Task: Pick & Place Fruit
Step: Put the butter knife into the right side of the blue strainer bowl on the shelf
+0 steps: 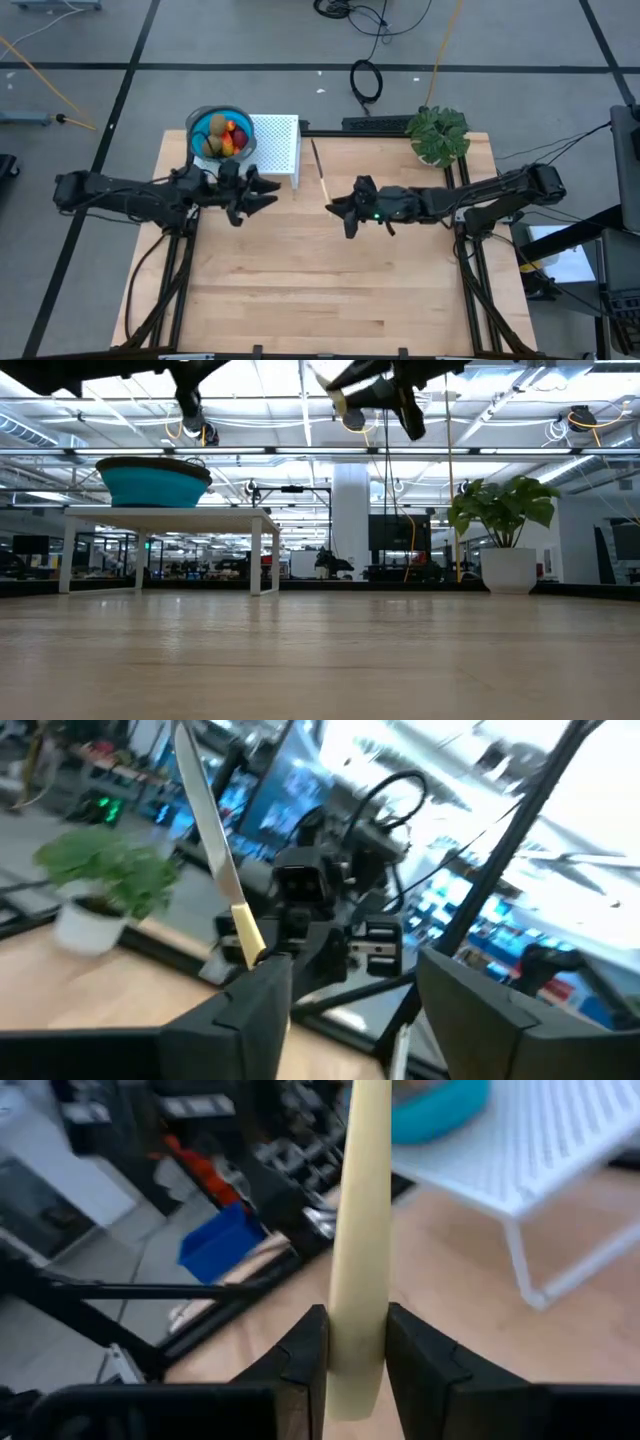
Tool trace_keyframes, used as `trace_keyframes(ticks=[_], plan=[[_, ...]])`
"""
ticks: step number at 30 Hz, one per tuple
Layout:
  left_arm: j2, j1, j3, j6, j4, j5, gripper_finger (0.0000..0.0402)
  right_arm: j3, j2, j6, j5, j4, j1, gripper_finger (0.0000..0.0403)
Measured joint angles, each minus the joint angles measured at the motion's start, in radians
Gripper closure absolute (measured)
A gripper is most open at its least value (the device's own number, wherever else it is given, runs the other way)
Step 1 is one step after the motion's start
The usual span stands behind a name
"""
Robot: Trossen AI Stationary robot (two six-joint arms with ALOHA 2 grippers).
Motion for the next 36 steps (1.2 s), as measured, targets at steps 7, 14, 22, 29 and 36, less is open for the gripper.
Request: trace_keyframes(ticks=[7,14,22,29,36], plan=[[0.165,-0.063,0.026,0.004,0.185,-0.081,0.0156,0.0,-0.027,-0.07,-0.046,0.046,-0.004,0.0333],[0.301,-0.09,0.158,0.06,0.182,-0.112,0.0158,0.0,-0.028,-0.079,-0.088,0.055,-0.003,0.0333],[0.403,-0.089,0.243,0.075,0.158,-0.129,0.0158,0.0,-0.041,-0.103,-0.114,0.069,0.007,0.0333],[0.425,-0.089,0.242,0.018,0.167,-0.179,0.0158,0.0,-0.058,-0.114,-0.113,0.071,0.02,0.0333],[0.425,-0.101,0.242,0.012,0.214,-0.18,0.0158,0.0,-0.058,-0.114,-0.111,0.077,0.019,0.0333]])
